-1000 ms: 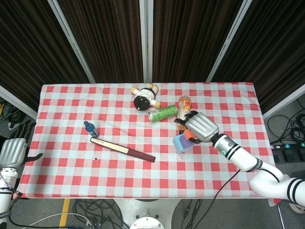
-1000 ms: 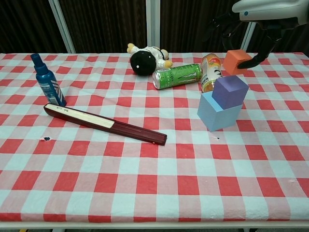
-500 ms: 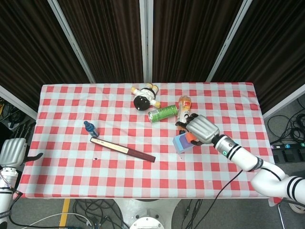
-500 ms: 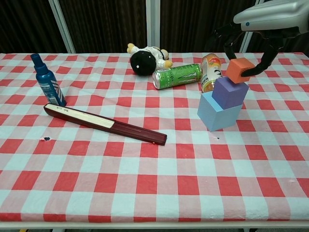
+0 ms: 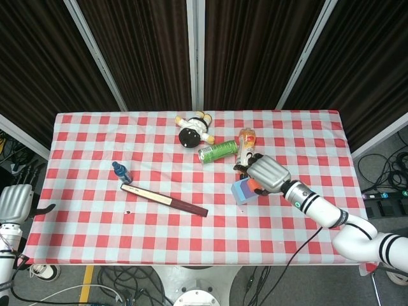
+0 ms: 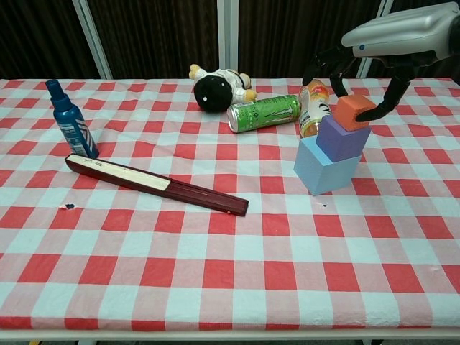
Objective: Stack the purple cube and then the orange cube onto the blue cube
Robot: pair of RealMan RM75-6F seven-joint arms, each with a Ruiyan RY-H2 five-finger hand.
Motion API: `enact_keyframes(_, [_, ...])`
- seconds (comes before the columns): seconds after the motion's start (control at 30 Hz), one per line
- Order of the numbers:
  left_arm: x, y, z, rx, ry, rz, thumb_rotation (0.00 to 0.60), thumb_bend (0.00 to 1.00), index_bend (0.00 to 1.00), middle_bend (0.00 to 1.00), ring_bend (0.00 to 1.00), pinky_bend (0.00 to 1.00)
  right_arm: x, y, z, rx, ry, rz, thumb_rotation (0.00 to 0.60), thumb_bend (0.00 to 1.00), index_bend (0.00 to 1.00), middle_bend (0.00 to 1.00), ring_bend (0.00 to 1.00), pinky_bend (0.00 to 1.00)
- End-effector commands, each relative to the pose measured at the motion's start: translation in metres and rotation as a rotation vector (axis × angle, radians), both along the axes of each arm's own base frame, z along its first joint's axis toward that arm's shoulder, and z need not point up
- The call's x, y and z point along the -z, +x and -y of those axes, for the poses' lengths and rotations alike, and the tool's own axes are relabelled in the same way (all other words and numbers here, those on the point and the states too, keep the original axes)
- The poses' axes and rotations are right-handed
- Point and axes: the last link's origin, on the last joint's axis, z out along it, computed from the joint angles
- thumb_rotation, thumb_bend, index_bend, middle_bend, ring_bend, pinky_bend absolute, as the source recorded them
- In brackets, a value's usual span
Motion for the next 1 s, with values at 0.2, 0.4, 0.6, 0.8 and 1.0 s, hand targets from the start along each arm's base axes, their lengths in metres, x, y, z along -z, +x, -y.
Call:
enact_keyframes(0.2, [-0.001,0.001,-0.001,0.008,0.003,0.002,0.6,0.0,0.11,0.09,0.08,0.2,-0.003,0.005,0.0,0.009,-0.001,0.034,0.6,0.0,0.04,0.19,0.02,0.22])
enact_keyframes(0.4, [-0.002,0.004,-0.001,0.019,0.006,0.005,0.6,0.0,0.11,0.09,0.08,0.2,-0.008,0.006,-0.005,0.011,0.01,0.033,0.6,0.0,0.03,0.16,0.0,0.22])
enact_keyframes(0.6, [-0.003,0.007,0.0,0.03,0.009,0.005,0.6,0.0,0.11,0.09,0.08,0.2,-0.023,0.007,-0.011,0.018,-0.016,0.076,0.6,0.0,0.03,0.16,0.0,0.22])
enact_keyframes(0.8, [-0.005,0.011,0.001,0.035,0.005,-0.011,0.6,0.0,0.11,0.09,0.08,0.2,-0.068,-0.013,-0.017,0.083,-0.202,0.236,0.6,0.0,0.03,0.16,0.0,0.22])
enact_keyframes(1.0, [-0.003,0.015,-0.001,0.047,-0.002,-0.029,0.6,0.0,0.11,0.09,0.08,0.2,-0.082,-0.072,-0.032,0.276,-0.54,0.136,0.6,0.03,0.02,0.14,0.0,0.22])
